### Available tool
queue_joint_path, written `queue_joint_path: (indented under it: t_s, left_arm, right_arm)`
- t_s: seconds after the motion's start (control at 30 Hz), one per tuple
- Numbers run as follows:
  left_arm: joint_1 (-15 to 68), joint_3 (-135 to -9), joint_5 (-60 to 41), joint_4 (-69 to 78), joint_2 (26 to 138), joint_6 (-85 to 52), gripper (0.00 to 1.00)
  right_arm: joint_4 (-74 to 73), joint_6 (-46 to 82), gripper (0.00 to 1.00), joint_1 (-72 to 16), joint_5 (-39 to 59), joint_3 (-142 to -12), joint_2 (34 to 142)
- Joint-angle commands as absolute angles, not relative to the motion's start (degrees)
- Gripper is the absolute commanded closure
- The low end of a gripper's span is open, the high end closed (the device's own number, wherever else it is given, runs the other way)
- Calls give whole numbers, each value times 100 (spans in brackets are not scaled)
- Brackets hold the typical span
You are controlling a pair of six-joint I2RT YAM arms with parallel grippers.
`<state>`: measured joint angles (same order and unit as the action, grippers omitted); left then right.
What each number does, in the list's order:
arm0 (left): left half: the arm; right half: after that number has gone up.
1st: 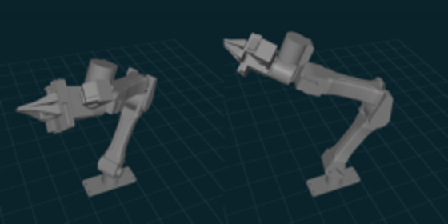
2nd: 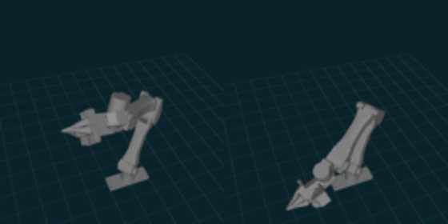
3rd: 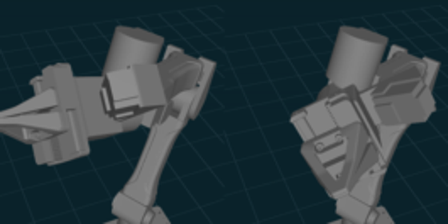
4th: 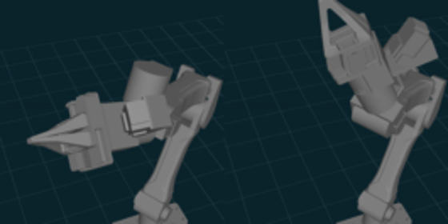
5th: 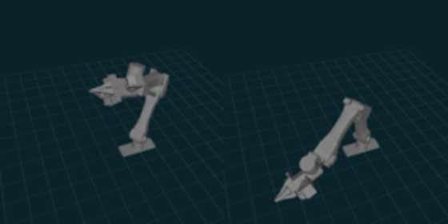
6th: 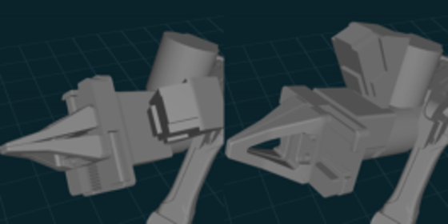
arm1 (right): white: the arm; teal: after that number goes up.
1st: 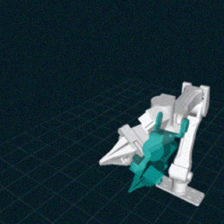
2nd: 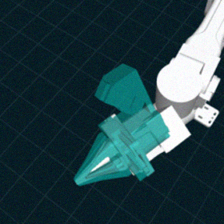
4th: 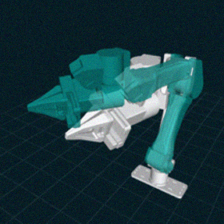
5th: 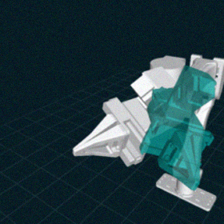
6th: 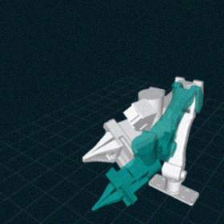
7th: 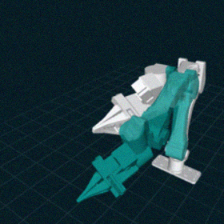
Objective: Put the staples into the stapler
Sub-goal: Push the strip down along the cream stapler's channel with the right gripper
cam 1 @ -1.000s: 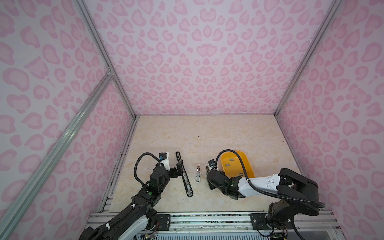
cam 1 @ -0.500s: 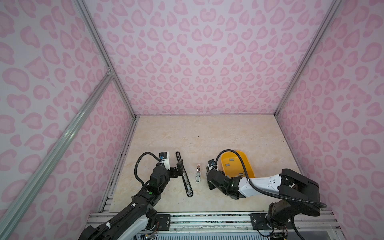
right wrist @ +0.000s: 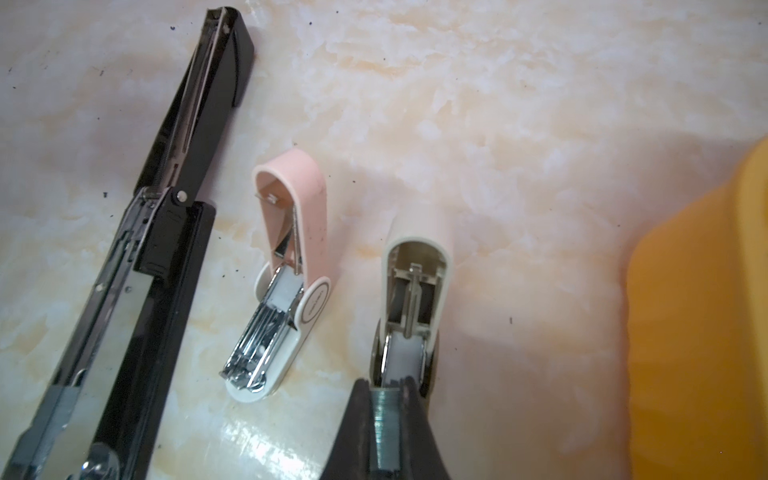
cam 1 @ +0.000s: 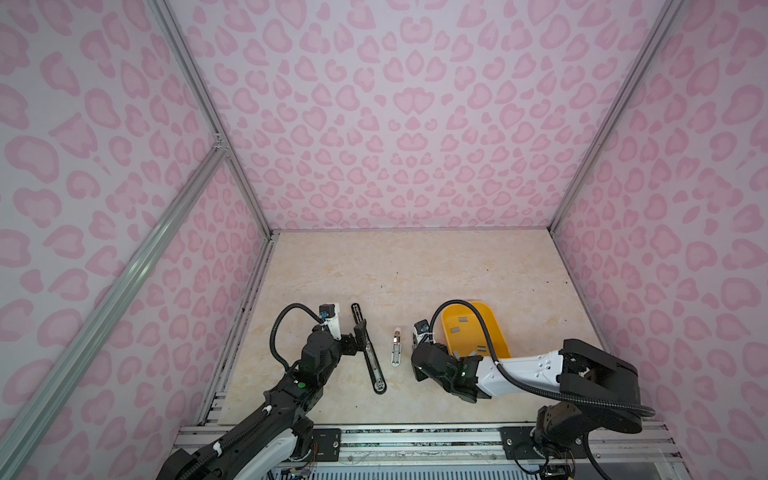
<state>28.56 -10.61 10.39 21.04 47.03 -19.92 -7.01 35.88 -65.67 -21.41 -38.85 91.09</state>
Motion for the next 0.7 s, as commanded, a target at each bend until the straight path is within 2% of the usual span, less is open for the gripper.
queue_joint_path:
  t_s: [0.0, 0.67]
  left_arm:
    - [2856, -1147, 1079, 2214, 4720, -1960, 3]
    - [2883, -1169, 1089, 2215, 4780, -1956, 3]
  right_arm:
    - [-676, 3719, 100, -6576, -2254, -3925, 9204]
    - [-588, 3796, 100, -6581, -2410, -3920, 9223]
